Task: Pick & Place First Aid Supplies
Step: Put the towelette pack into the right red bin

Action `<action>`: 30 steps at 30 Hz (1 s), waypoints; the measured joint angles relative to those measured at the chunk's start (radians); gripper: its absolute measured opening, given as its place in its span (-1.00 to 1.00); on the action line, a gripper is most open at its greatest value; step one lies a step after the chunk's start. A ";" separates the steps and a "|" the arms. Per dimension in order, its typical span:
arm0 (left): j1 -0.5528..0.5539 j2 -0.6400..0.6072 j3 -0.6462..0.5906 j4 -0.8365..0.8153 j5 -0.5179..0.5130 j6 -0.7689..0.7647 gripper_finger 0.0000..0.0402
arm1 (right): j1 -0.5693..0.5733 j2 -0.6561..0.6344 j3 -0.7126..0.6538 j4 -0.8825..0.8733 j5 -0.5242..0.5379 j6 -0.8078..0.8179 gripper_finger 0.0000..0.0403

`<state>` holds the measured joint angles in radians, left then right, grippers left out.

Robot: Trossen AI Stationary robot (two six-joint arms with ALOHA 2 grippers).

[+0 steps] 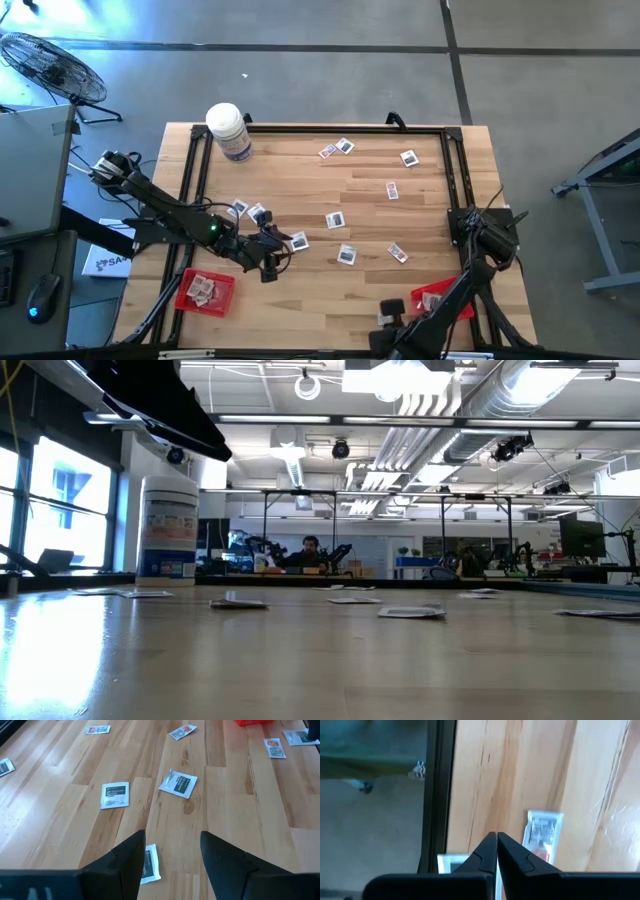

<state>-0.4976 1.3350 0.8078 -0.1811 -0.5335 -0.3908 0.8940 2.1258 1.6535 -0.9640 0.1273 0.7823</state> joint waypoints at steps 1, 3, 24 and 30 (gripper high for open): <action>0.000 0.000 0.000 0.000 0.000 0.000 -0.07 | 0.000 0.000 0.000 -0.004 -0.027 0.001 -0.94; 0.000 0.000 0.000 0.000 0.000 0.000 -0.07 | 0.000 0.000 0.000 -0.005 -0.088 -0.003 -0.89; 0.000 0.000 0.000 -0.001 0.003 0.000 -0.07 | 0.125 0.024 -0.044 0.023 -0.110 -0.020 -0.43; 0.000 0.000 0.000 -0.001 0.003 0.000 -0.07 | 0.129 0.021 -0.088 0.042 -0.112 0.000 -0.51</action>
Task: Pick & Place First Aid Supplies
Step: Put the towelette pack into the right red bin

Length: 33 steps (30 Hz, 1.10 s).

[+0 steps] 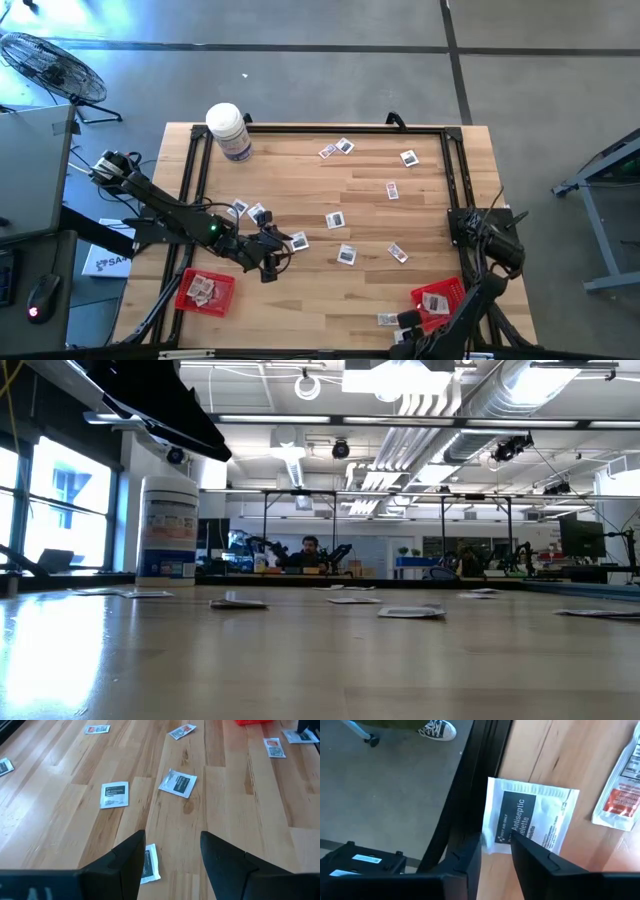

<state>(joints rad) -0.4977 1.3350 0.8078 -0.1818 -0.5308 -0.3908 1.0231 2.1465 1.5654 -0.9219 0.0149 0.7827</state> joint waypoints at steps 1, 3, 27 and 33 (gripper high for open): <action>0.000 0.000 0.000 0.000 0.000 0.000 -0.07 | 0.000 -0.001 -0.005 0.004 0.001 0.000 -0.53; 0.000 0.000 0.000 0.000 -0.001 0.000 -0.07 | 0.004 -0.002 -0.007 0.004 0.009 -0.001 -0.57; 0.000 0.000 0.000 -0.001 -0.003 0.000 -0.07 | 0.003 -0.007 -0.010 -0.023 0.069 0.131 -0.97; 0.000 0.000 0.000 -0.001 -0.003 0.000 -0.07 | -0.021 -0.112 -0.011 -0.039 0.081 0.230 -0.99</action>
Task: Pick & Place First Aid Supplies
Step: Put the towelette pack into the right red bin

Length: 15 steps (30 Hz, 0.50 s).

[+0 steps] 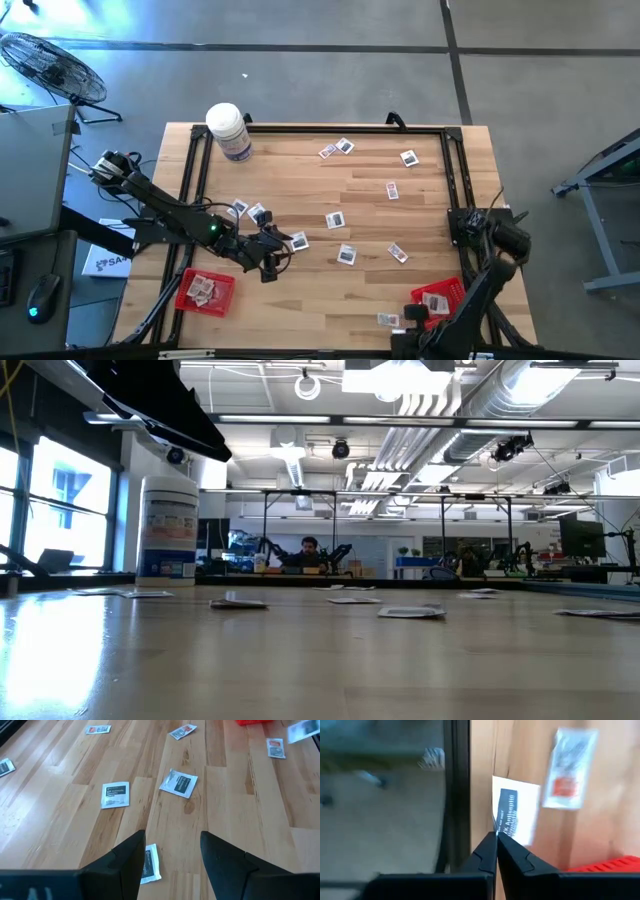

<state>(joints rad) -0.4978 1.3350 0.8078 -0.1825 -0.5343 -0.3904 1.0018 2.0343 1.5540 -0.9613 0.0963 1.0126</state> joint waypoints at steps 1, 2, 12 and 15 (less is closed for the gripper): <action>0.000 0.000 0.000 0.000 0.000 0.000 -0.07 | -0.004 -0.025 0.001 -0.007 0.015 0.011 -0.99; 0.000 0.000 0.000 0.000 0.000 0.000 -0.07 | -0.008 -0.052 0.001 -0.026 0.036 0.029 -0.99; 0.000 0.000 0.000 0.000 0.000 0.000 -0.07 | 0.006 -0.286 0.001 -0.376 0.066 0.444 -1.00; 0.000 0.000 0.000 0.000 0.005 0.000 -0.07 | 0.029 -0.284 0.000 -0.443 -0.026 0.577 -0.99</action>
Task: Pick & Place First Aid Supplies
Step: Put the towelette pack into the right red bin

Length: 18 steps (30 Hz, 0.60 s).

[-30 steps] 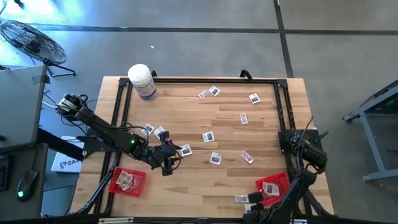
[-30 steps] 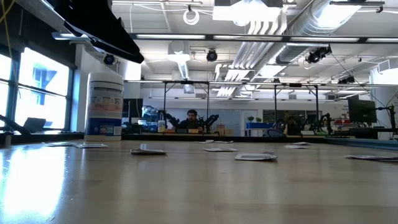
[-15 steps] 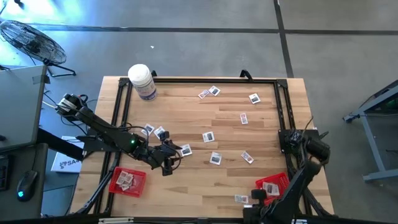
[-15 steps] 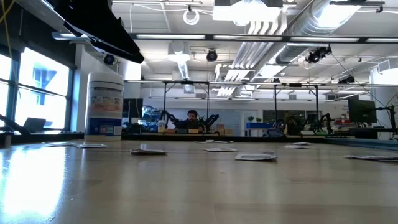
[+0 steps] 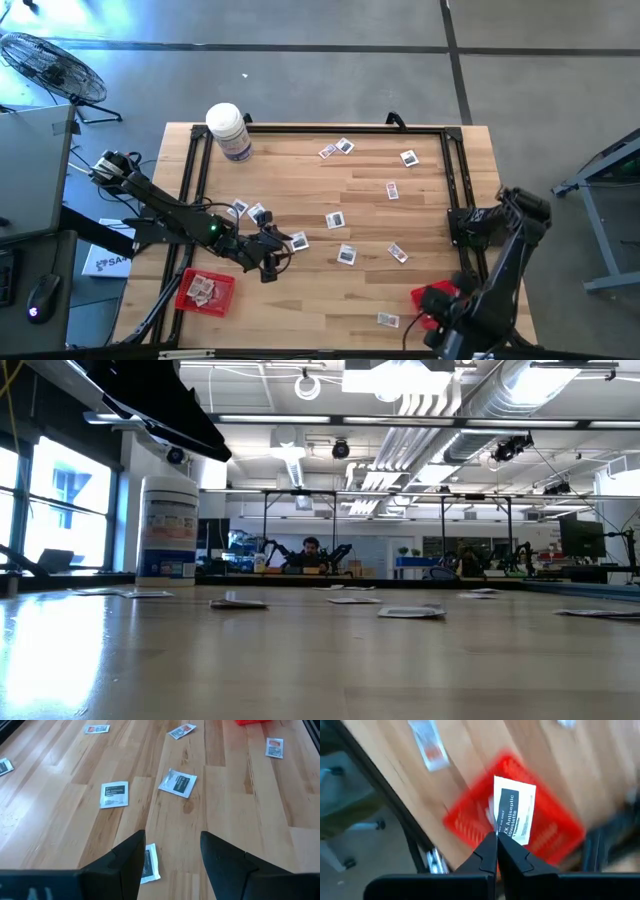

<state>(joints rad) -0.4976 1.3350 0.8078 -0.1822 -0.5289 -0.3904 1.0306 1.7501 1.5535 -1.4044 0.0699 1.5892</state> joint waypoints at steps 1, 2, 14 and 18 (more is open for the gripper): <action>0.000 0.000 0.000 0.000 0.003 0.000 -0.07 | 0.006 0.004 -0.008 0.002 -0.034 0.030 -0.99; 0.000 0.000 0.000 0.000 0.010 0.000 -0.07 | 0.010 0.004 -0.026 0.017 -0.065 0.056 -1.00; 0.000 0.000 0.000 0.000 0.030 0.000 -0.07 | -0.011 0.005 -0.351 0.309 -0.163 0.139 -0.97; 0.000 0.000 0.000 0.000 0.030 0.000 -0.07 | -0.032 0.005 -0.366 0.311 -0.239 0.100 -0.89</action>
<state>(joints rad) -0.4978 1.3350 0.8078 -0.1822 -0.4988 -0.3904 0.9985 1.7550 1.1880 -1.0937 -0.1689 1.6887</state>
